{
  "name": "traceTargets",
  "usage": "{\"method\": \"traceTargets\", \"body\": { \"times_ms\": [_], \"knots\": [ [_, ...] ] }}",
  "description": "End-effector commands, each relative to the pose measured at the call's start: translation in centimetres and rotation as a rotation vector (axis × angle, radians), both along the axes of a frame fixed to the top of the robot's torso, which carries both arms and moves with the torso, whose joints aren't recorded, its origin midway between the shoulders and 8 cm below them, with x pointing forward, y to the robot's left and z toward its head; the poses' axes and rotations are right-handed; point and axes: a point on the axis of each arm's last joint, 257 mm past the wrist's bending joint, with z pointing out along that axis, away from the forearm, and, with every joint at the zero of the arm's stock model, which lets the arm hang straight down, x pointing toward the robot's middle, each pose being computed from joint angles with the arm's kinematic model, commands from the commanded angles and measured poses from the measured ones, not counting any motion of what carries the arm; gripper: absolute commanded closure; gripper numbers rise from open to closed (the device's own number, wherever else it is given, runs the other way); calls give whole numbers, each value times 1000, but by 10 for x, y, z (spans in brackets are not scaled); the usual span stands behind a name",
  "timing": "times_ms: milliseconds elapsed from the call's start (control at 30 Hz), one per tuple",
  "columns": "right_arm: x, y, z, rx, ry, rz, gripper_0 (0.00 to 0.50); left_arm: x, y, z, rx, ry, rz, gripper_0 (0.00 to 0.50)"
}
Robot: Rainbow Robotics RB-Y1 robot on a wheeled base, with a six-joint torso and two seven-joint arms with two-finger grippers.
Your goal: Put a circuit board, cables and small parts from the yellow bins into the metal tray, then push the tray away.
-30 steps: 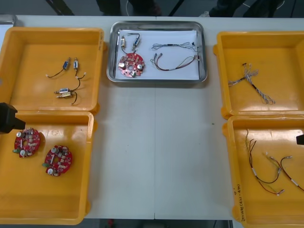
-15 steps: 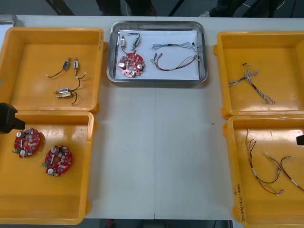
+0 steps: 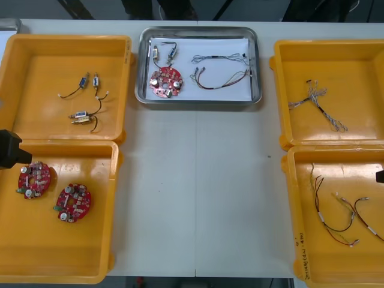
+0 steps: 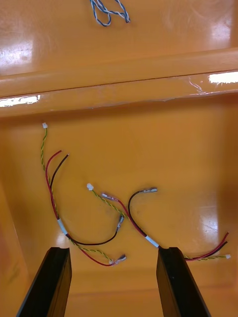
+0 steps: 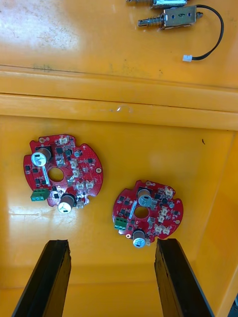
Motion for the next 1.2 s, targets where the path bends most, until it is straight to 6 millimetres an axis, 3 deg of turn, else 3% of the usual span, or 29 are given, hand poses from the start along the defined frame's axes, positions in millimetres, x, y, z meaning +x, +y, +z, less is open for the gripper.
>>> {"method": "traceTargets", "body": {
  "times_ms": [33,1200],
  "knots": [
    [-5,-16,4,-32,7,-43,0,-1,14,14,71,-33,-53,0],
    [-5,-16,4,-32,7,-43,0,-1,14,14,71,-33,-53,0]
  ]
}}
